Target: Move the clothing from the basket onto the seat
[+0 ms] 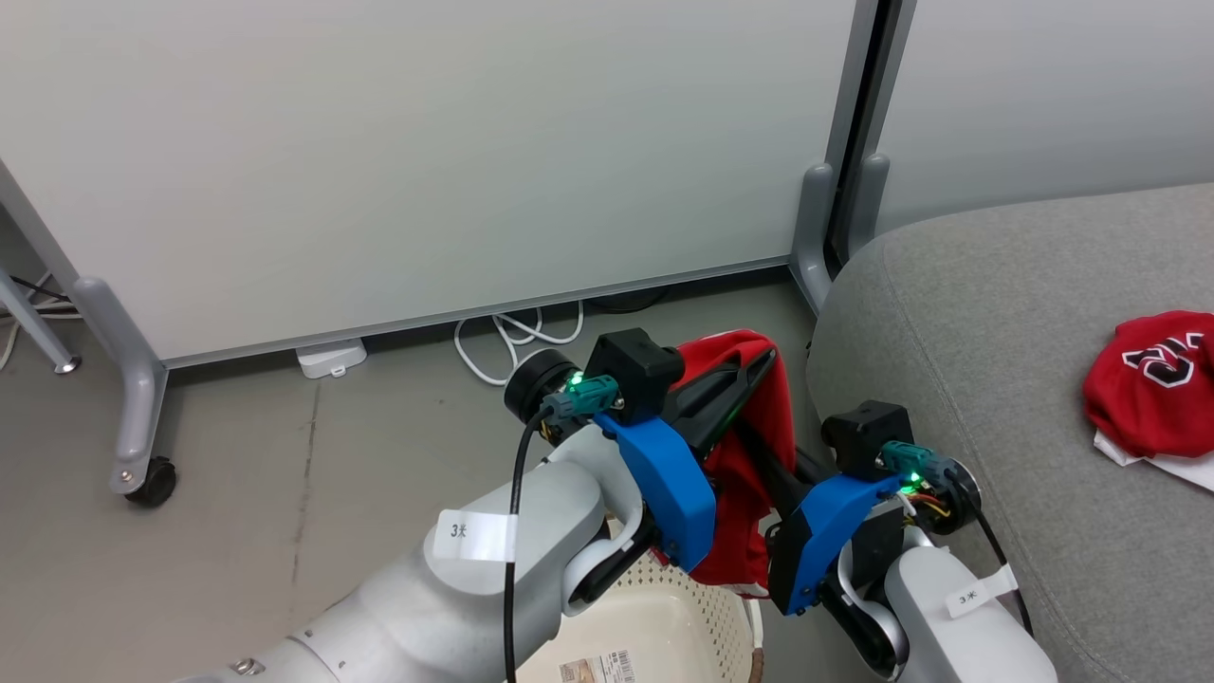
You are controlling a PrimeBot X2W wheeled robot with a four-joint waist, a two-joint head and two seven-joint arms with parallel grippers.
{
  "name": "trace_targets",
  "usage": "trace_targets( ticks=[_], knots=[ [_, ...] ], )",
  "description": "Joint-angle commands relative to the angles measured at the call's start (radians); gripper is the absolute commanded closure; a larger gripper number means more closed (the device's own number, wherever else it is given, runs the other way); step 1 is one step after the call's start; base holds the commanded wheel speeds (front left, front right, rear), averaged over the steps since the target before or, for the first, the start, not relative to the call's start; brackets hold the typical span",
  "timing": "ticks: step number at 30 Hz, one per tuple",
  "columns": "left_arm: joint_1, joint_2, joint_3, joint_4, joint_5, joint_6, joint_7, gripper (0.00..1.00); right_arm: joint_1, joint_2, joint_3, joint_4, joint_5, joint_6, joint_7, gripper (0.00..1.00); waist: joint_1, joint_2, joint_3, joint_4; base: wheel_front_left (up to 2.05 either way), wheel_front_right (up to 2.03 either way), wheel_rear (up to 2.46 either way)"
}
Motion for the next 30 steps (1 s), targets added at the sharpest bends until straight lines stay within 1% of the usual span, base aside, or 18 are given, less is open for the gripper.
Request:
trace_targets(
  ticks=[1, 2, 3, 4, 17, 20, 25, 30],
  knots=[
    [0.005, 0.004, 0.001, -0.002, -0.006, -0.001, -0.006, 1.00, -0.002, 0.000, 0.002, 0.003, 0.001, 0.000, -0.001, 1.00, 0.0000, -0.0001, -0.001, -0.002, 0.00, 0.00, 0.00],
    [0.006, 0.004, 0.000, 0.000, -0.008, -0.001, -0.006, 0.93, -0.003, 0.000, 0.003, 0.003, 0.002, 0.000, -0.001, 1.00, 0.0000, -0.0001, -0.001, -0.003, 0.00, 0.00, 0.00],
    [0.009, 0.003, 0.000, 0.001, -0.011, -0.001, -0.006, 0.43, -0.004, 0.000, 0.003, 0.002, 0.004, 0.000, -0.002, 1.00, 0.0000, -0.0001, -0.001, -0.003, 0.00, 0.00, 0.00],
    [0.010, 0.003, 0.000, 0.003, -0.012, -0.001, -0.006, 0.00, -0.005, 0.000, 0.003, 0.002, 0.004, 0.000, -0.004, 1.00, 0.0000, -0.0001, -0.002, -0.003, 0.00, 0.00, 0.00],
    [0.008, 0.000, 0.004, 0.023, -0.006, -0.001, -0.005, 0.00, -0.007, 0.001, -0.003, -0.003, 0.001, 0.000, -0.010, 1.00, 0.0000, -0.0001, 0.000, 0.004, 0.00, 0.00, 0.00],
    [0.018, 0.007, 0.017, 0.015, 0.012, -0.001, -0.005, 0.00, -0.007, 0.001, -0.005, -0.007, 0.004, 0.000, -0.012, 1.00, 0.0000, -0.0001, 0.002, 0.006, 0.00, 0.00, 0.00],
    [0.085, 0.054, 0.081, -0.039, 0.073, -0.001, -0.005, 0.00, -0.009, 0.000, -0.017, -0.019, 0.002, 0.000, -0.012, 1.00, 0.0000, -0.0001, 0.009, 0.007, 0.00, 0.00, 0.00],
    [0.195, 0.118, 0.196, -0.123, 0.154, -0.001, -0.005, 0.00, -0.003, 0.000, -0.037, -0.034, -0.005, 0.000, -0.014, 1.00, 0.0000, -0.0001, 0.018, 0.011, 0.00, 0.00, 0.00]
  ],
)
